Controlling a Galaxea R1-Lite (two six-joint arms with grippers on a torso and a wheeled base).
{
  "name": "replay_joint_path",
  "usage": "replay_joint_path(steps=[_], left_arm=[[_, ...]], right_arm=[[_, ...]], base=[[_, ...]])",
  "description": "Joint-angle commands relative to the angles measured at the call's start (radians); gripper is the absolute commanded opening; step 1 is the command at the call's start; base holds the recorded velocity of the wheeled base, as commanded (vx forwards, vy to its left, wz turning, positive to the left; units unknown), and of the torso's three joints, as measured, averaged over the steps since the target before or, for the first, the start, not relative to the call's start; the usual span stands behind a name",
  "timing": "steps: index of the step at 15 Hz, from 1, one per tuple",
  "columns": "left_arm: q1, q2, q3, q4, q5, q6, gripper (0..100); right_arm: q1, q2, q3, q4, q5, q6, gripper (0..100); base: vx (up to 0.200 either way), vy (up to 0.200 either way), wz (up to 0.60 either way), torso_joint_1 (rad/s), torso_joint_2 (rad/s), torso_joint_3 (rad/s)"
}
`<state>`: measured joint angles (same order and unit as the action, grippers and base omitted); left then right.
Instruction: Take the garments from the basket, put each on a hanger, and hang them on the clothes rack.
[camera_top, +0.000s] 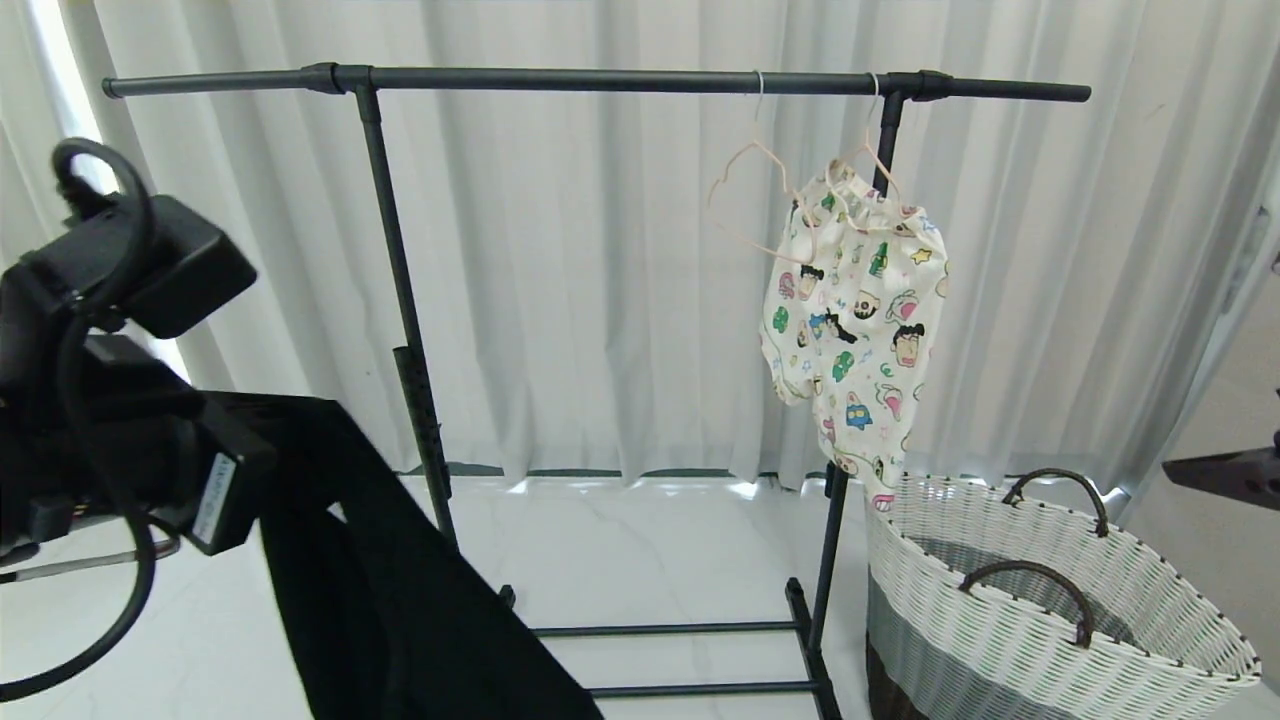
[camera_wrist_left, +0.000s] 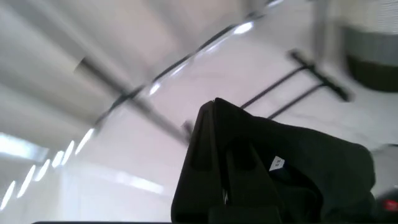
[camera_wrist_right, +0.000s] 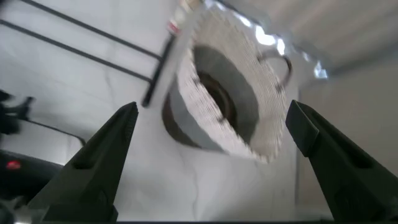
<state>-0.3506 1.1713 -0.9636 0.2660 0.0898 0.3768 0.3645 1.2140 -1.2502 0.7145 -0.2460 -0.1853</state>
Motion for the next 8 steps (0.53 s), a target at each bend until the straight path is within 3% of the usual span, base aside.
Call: replay_joint_path(steps=[1,4,8], left_arm=[[0.108,-0.111,0.089,-0.001,0.018,0.001,0],[0.108,-0.151,0.143,-0.001,0.021,0.002,0],[0.107,-0.154,0.146,-0.001,0.042,0.002,0]], right_arm=[[-0.093,-0.090,0.166,-0.073,-0.056,-0.034,100],[-0.099,-0.116,0.258,-0.179,-0.055,-0.040,100],[-0.101,-0.117,0.256,-0.185,-0.044,-0.039,100]], base=[[0.000,0.000,0.00,0.000,0.00,0.000],[0.000,0.000,0.00,0.000,0.00,0.000],[0.000,0.000,0.00,0.000,0.00,0.000]])
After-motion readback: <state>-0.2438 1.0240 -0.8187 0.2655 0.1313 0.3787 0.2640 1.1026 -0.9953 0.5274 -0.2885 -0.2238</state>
